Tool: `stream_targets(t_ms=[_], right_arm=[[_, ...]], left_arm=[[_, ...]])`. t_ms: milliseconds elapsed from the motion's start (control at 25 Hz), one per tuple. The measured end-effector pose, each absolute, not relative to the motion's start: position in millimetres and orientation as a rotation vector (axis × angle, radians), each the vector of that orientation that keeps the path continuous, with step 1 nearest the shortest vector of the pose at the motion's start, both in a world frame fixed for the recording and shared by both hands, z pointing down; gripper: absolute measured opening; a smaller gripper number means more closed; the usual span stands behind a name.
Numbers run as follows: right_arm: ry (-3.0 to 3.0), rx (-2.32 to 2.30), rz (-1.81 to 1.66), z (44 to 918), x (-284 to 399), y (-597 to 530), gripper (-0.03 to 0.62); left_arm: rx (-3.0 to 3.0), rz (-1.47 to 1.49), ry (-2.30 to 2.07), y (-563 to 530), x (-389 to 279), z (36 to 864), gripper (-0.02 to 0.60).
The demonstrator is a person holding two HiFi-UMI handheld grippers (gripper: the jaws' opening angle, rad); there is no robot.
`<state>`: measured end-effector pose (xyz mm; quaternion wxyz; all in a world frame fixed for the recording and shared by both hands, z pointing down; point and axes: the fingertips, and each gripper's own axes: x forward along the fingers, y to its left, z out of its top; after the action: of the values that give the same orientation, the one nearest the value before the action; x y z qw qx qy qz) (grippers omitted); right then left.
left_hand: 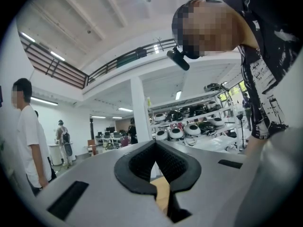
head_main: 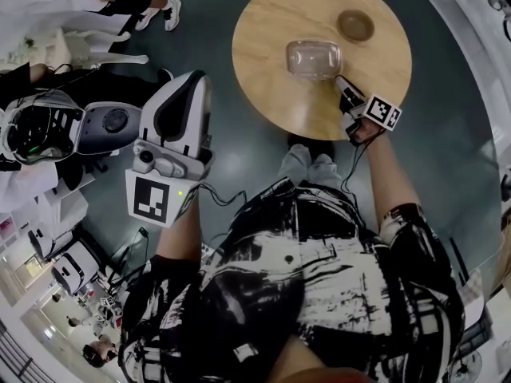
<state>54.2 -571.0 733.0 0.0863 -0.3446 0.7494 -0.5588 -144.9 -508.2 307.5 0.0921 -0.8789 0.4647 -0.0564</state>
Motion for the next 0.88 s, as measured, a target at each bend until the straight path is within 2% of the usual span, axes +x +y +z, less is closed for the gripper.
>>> stream_targets(t_ms=[480,520,880], right_arm=[[2.286,-0.981,-1.631,714.1,58.5,-574.1,0.031],[2.296,-0.987,-1.623,710.0,59.4,-573.6,0.002],[2.482,-0.89,-1.416,638.1,57.4,-581.1,0.002]], left_arm=[[-2.62,-0.125,1.36,-517.8,-138.4,306.0,-0.002],[-2.618,-0.12,1.361,-518.0,-138.4,305.6,-0.002],[-2.6,-0.069,1.354,-520.0,-129.6,293.7,-0.002]])
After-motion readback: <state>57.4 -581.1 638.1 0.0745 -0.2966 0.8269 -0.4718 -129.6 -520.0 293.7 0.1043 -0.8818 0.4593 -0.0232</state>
